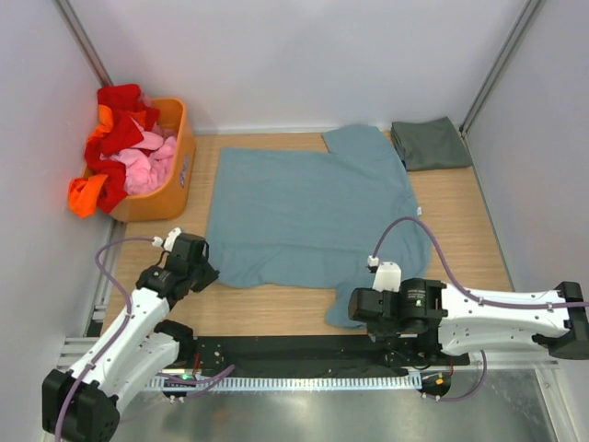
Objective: Fold and stack the t-shirts
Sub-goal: Fold the tshirt
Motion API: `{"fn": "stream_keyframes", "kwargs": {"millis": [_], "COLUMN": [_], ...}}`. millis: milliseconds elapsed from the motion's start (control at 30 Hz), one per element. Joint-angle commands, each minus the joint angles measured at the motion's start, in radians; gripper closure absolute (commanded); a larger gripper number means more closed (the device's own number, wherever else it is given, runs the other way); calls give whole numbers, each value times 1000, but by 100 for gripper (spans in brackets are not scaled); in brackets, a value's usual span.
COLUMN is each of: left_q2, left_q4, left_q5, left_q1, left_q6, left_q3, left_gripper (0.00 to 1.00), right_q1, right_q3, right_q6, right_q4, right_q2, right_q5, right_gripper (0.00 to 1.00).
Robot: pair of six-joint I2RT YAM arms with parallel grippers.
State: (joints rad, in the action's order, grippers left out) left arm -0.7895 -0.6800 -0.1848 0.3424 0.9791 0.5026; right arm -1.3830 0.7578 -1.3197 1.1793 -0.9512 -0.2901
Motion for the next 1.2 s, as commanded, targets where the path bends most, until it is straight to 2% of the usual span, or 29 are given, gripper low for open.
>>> {"fn": "stream_keyframes", "kwargs": {"millis": [0,200,300,433,533,667,700,767,900,967,1167], "left_q2": [33,85,78,-33,-89,-152,-160,-183,-237,-250,-333], "left_q4": [-68,-127,-113,-220,-260,-268,-267,-259,-242,-237,-191], "left_q5": [22,10,42,1,-4,-5,-2,10,25,27,82], "left_q1": [13,24,24,24,23,18,14,6,-28,-46,-134], "left_q6": [47,78,18,-81,-140,-175,-187,-198,-230,-244,-299], "left_q3": [28,57,105,263,379,435,439,448,459,468,479], "left_gripper": [100,100,100,100,100,100,100,100,100,100,100], "right_q1": [-37,-53,-53,-53,-51,-8,37,99,385,465,669], "right_q3": [64,90,175,377,530,632,646,669,599,580,534], "right_q6": [-128,-197,-177,-99,-58,37,60,179,449,549,723], "right_q4": [184,267,258,255,327,318,312,278,70,34,-115], "right_q2": [58,186,193,103,5,-37,-53,-64,-77,-96,-167], "right_q5": [-89,-152,-250,-394,-518,-615,-621,-588,-418,-365,-198], "right_gripper": [99,99,99,99,99,99,99,99,99,99,99]}}
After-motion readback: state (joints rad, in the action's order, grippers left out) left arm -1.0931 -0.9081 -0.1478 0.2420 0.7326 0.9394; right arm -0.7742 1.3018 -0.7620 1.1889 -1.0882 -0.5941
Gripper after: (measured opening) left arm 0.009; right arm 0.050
